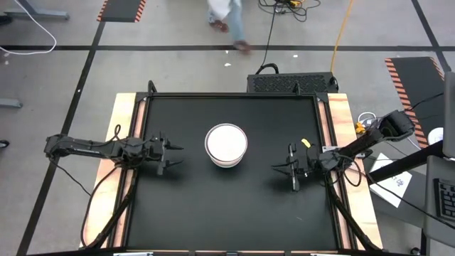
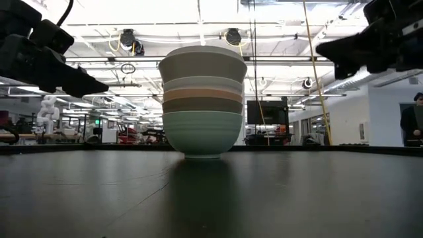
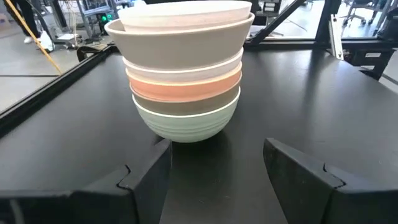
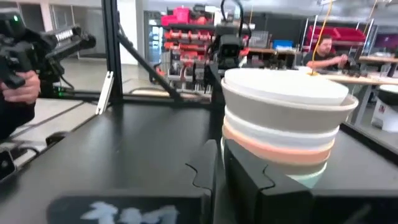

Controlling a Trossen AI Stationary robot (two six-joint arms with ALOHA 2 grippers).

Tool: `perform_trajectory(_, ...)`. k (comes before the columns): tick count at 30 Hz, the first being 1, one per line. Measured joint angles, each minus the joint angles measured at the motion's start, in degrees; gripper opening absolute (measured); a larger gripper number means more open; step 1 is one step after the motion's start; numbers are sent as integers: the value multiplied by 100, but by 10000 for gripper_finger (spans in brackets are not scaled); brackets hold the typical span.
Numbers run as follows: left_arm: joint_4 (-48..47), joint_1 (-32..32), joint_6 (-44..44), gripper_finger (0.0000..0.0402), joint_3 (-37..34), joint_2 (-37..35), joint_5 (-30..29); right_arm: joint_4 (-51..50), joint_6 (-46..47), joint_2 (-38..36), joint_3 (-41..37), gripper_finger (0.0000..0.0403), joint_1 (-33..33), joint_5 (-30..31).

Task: Nest bowls inside each other
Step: Return to Home Position

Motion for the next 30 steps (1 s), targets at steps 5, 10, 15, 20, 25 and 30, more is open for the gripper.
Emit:
perform_trajectory(5, 12, 0, 41, 253, 2, 0, 1, -108, -229, -501, 2, 20, 2, 2)
perform_trajectory(10, 15, 0, 41, 253, 2, 0, 1, -529, -265, -1136, 2, 20, 2, 2)
perform_trajectory(15, 175, 0, 58, 253, -1, -1, 1, -892, -217, -1666, 2, 20, 2, 2)
perform_trajectory(20, 299, 0, 167, 253, -1, -2, 1, -1174, -171, -2025, 2, 20, 2, 3)
perform_trajectory(25, 303, 0, 123, 253, -1, -2, 1, -1441, -124, -2393, 2, 20, 4, 125)
perform_trajectory(30, 337, 0, 84, 253, -1, 0, 2, -1739, -119, -2827, 7, 20, 4, 169)
